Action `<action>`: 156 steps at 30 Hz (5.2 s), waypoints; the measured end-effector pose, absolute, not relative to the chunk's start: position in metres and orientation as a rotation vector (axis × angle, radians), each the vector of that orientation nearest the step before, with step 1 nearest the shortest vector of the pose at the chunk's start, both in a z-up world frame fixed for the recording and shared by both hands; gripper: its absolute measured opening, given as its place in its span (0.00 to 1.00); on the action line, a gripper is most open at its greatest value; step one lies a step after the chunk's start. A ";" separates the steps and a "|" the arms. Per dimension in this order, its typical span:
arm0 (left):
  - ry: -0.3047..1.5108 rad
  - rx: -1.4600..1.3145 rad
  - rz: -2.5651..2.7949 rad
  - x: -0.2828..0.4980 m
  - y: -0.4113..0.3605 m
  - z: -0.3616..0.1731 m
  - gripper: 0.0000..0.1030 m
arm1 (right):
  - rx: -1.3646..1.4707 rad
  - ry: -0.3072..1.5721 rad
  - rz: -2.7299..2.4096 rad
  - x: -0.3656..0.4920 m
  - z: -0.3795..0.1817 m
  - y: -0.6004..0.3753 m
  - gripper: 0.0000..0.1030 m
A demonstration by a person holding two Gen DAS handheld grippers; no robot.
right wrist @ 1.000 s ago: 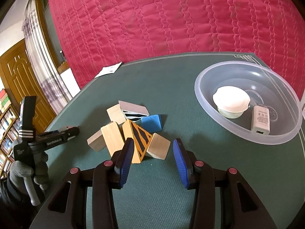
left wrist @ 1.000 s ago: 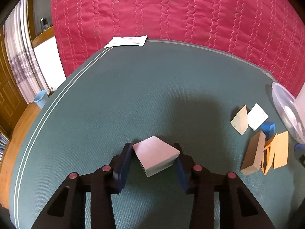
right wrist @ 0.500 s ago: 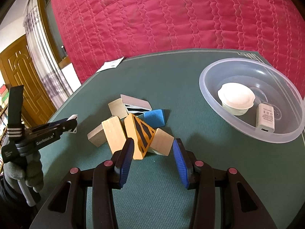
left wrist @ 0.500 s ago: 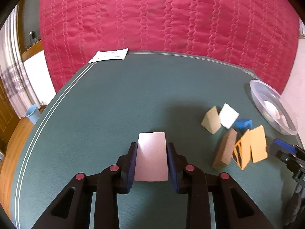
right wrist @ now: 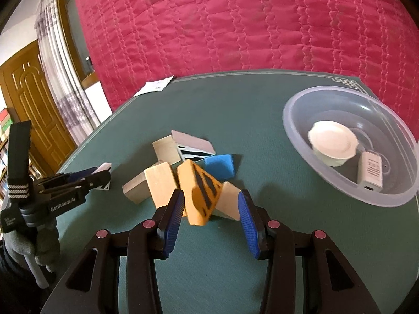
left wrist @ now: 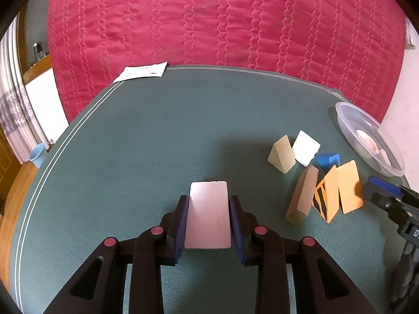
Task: Organize rigid objects
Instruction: 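Grasp the orange black-striped triangle with the right tool while the left holds the pink block, then carry the orange triangle into the clear bowl and open the right tool, then carry the pink block over the clear bowl and open the left tool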
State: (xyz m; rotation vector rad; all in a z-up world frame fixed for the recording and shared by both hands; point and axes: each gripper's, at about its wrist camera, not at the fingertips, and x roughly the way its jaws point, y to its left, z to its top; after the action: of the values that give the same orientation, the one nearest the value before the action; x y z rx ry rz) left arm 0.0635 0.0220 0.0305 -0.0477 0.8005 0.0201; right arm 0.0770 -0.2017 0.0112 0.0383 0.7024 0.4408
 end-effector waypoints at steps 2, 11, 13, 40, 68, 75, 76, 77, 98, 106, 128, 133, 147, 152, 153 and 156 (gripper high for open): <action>0.797 -0.039 0.022 0.063 0.021 0.030 0.31 | 0.011 0.705 0.437 0.079 0.010 -0.192 0.43; 0.815 -0.051 0.007 0.064 0.021 0.024 0.31 | 0.037 0.728 0.344 0.090 0.006 -0.204 0.43; 0.821 -0.058 0.008 0.064 0.022 0.022 0.30 | 0.065 0.732 0.325 0.089 0.006 -0.213 0.43; 0.837 -0.034 0.013 0.066 0.017 0.017 0.38 | -0.205 0.677 0.443 0.090 0.009 -0.160 0.43; 0.838 -0.021 0.005 0.068 0.012 0.016 0.48 | -0.142 0.767 0.528 0.117 -0.001 -0.157 0.35; 0.826 -0.064 0.009 0.066 0.019 0.017 0.31 | -0.113 0.772 0.546 0.118 -0.002 -0.159 0.33; 0.826 -0.065 0.009 0.066 0.019 0.017 0.31 | -0.108 0.763 0.544 0.117 -0.002 -0.160 0.32; 0.826 -0.065 0.009 0.067 0.019 0.017 0.31 | -0.102 0.752 0.541 0.115 0.000 -0.161 0.32; 0.766 -0.077 0.029 0.060 0.020 0.026 0.30 | 0.107 0.569 0.382 0.096 0.052 -0.239 0.32; 0.729 -0.077 0.024 0.057 0.017 0.040 0.30 | 0.215 0.541 0.205 0.107 0.060 -0.298 0.32; 0.673 -0.010 -0.154 0.058 -0.055 0.085 0.30 | 0.439 0.560 -0.105 0.132 0.039 -0.389 0.44; 0.655 0.026 -0.227 0.066 -0.087 0.093 0.30 | 0.458 0.531 -0.133 0.129 0.041 -0.395 0.44; 0.677 0.072 -0.420 0.112 -0.177 0.087 0.30 | 0.519 0.504 -0.217 0.125 0.040 -0.411 0.44; 0.690 0.095 -0.455 0.126 -0.204 0.080 0.30 | 0.535 0.501 -0.226 0.124 0.040 -0.415 0.44; 0.690 0.100 -0.461 0.128 -0.209 0.078 0.30 | 0.537 0.499 -0.226 0.124 0.040 -0.415 0.44; 0.692 0.112 -0.478 0.135 -0.221 0.076 0.30 | 0.535 0.495 -0.226 0.123 0.041 -0.414 0.44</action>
State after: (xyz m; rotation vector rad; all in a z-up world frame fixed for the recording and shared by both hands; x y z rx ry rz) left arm 0.1349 -0.2212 0.0759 0.1117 0.6922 -0.4775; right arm 0.1230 -0.4144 0.0408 0.5352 0.4950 -0.2265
